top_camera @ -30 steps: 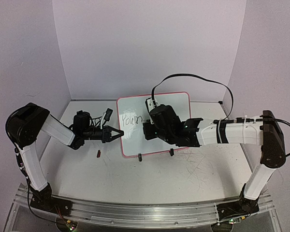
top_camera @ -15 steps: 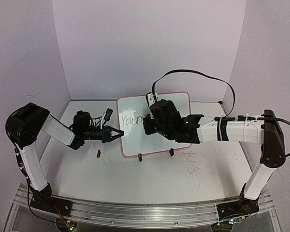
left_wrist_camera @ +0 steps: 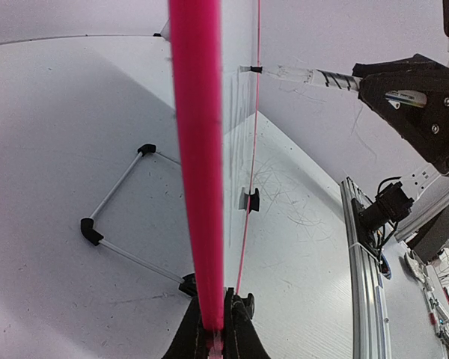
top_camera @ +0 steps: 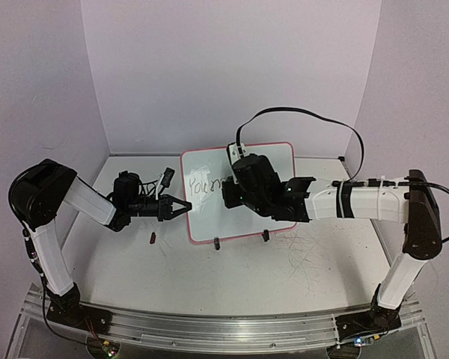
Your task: Write a sentence on the whiteboard
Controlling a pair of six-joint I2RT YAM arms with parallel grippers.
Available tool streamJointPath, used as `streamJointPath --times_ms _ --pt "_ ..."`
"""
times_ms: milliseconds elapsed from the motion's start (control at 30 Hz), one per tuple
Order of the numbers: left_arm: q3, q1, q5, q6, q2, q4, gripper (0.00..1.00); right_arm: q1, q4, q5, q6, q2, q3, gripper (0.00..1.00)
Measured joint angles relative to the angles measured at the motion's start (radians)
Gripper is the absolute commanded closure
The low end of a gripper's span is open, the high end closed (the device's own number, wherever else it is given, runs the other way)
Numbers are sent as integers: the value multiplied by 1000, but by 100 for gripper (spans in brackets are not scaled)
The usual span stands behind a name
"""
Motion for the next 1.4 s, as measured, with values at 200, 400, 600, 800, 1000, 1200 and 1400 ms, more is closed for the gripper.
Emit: streamJointPath --times_ms 200,400,600,800,1000,1200,1400 --pt "0 0 -1 0 0 -1 100 0 -4 -8 15 0 -9 100" --pt "0 0 -2 -1 0 -1 100 6 -11 -22 36 -2 -28 100" --pt "0 0 -2 -1 0 -1 100 17 -22 -31 56 -5 -51 100" --pt "0 0 -1 0 0 -1 100 18 -26 -32 59 -8 -53 100" --pt "0 0 1 1 0 0 100 15 -29 -31 56 -20 -53 100" --pt "0 0 1 1 0 0 100 -4 -28 -30 57 -61 -57 100" --pt "0 0 1 1 0 -1 100 -20 -22 -31 57 -66 -58 100"
